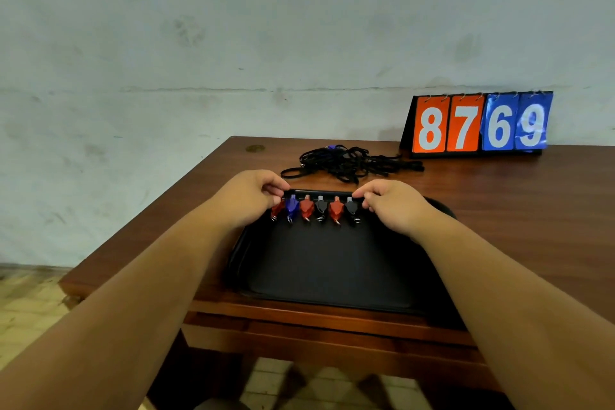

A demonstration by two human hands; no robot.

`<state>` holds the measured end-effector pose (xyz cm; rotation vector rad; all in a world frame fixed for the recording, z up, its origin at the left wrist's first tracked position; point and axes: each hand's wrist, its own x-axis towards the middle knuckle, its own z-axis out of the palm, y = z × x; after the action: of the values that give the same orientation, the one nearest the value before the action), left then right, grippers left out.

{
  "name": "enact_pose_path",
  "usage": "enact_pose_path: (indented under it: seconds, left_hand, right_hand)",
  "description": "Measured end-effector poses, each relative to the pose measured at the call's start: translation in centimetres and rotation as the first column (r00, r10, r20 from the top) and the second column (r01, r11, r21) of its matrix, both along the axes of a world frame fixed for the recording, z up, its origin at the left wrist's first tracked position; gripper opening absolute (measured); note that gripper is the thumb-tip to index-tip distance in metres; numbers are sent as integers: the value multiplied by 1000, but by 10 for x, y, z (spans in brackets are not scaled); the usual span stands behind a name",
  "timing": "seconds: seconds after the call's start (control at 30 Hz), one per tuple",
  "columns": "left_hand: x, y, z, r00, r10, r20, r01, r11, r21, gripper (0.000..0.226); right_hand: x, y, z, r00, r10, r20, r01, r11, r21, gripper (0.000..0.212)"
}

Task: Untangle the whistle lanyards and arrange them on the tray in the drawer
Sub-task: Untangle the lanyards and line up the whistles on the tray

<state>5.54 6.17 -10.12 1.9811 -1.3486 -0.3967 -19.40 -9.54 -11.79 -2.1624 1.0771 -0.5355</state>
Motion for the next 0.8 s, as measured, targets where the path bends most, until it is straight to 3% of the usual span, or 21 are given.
enact_pose_path:
  seconds: [0.37, 0.6, 0.7, 0.8]
  left_hand:
    - [-5, 3, 5, 999, 36, -7, -36, 998, -58, 27]
    - [-22, -5, 31, 997, 14, 77, -9, 998, -64, 23]
    - [-27, -11, 38, 995, -9, 98, 15, 998, -63, 21]
    - [-28, -21, 47, 988, -42, 148, 48, 998, -40, 20]
  right_hand:
    - [-4, 4, 0, 1000, 1, 31, -1, 1000, 8, 34]
    - [-4, 8, 4, 1000, -7, 17, 7, 1000, 28, 37]
    - [-3, 4, 10, 1000, 1, -11, 0, 997, 81, 40]
    - [-4, -2, 20, 998, -10, 55, -1, 983, 184, 40]
